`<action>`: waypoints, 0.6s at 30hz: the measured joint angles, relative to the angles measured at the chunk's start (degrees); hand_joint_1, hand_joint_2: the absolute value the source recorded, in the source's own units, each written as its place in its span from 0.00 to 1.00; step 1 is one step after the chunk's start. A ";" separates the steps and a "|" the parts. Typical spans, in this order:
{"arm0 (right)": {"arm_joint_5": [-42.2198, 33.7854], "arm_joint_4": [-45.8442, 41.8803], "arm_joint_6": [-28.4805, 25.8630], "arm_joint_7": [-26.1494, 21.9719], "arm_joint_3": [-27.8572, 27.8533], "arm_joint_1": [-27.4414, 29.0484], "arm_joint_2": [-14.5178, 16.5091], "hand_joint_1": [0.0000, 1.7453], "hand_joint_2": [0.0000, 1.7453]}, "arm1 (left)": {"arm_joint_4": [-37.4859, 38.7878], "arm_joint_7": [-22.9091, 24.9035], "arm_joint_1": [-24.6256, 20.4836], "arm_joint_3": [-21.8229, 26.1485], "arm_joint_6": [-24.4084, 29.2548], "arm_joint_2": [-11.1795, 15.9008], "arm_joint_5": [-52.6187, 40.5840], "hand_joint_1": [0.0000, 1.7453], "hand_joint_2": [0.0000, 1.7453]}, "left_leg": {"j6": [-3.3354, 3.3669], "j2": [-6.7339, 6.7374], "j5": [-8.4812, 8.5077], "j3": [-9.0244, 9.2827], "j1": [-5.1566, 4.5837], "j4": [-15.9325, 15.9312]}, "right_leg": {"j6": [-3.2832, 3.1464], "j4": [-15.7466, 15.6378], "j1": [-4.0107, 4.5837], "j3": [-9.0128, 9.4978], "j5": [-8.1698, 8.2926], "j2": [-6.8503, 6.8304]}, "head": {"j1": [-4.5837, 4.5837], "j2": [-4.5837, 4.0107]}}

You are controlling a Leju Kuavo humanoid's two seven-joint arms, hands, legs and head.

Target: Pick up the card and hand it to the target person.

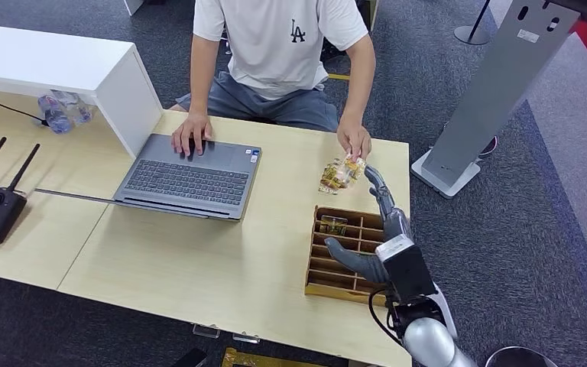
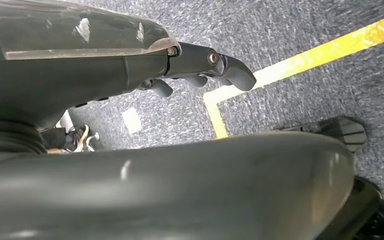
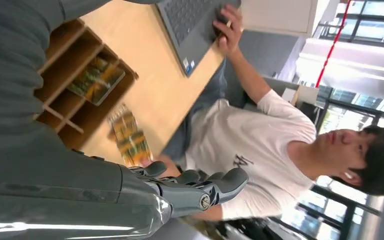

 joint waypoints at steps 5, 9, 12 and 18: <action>-9.95 -0.68 3.16 0.56 -2.46 2.23 -1.56 0.00 1.00 | 0.00 0.22 0.15 0.00 0.16 0.07 0.25 0.00 0.00 | 0.00 0.00 0.00 0.00 0.00 0.00 | 0.00 0.00 0.00 -0.01 0.00 0.00 | 0.01 0.00; -13.50 -2.49 4.13 1.41 -3.97 4.36 -3.39 0.00 1.00 | 0.00 0.36 0.27 0.00 0.19 0.13 0.51 0.00 0.00 | 0.00 0.00 0.00 0.01 0.00 0.00 | 0.00 0.00 0.00 -0.01 0.00 0.00 | 0.00 0.00; -14.26 -4.13 4.44 1.63 -5.34 6.32 -4.65 0.00 1.00 | 0.00 0.57 0.35 0.00 0.21 0.19 0.78 0.00 0.00 | 0.00 0.00 0.00 0.01 0.00 0.00 | 0.00 0.00 0.00 -0.01 0.00 0.00 | -0.01 0.00; -13.94 -6.96 6.21 3.58 -7.85 9.53 -6.76 0.00 1.00 | 0.00 0.95 0.37 0.00 0.40 0.23 1.01 0.00 0.00 | 0.00 0.00 0.00 0.01 0.00 0.00 | 0.00 0.00 0.00 -0.02 0.00 0.00 | 0.00 0.00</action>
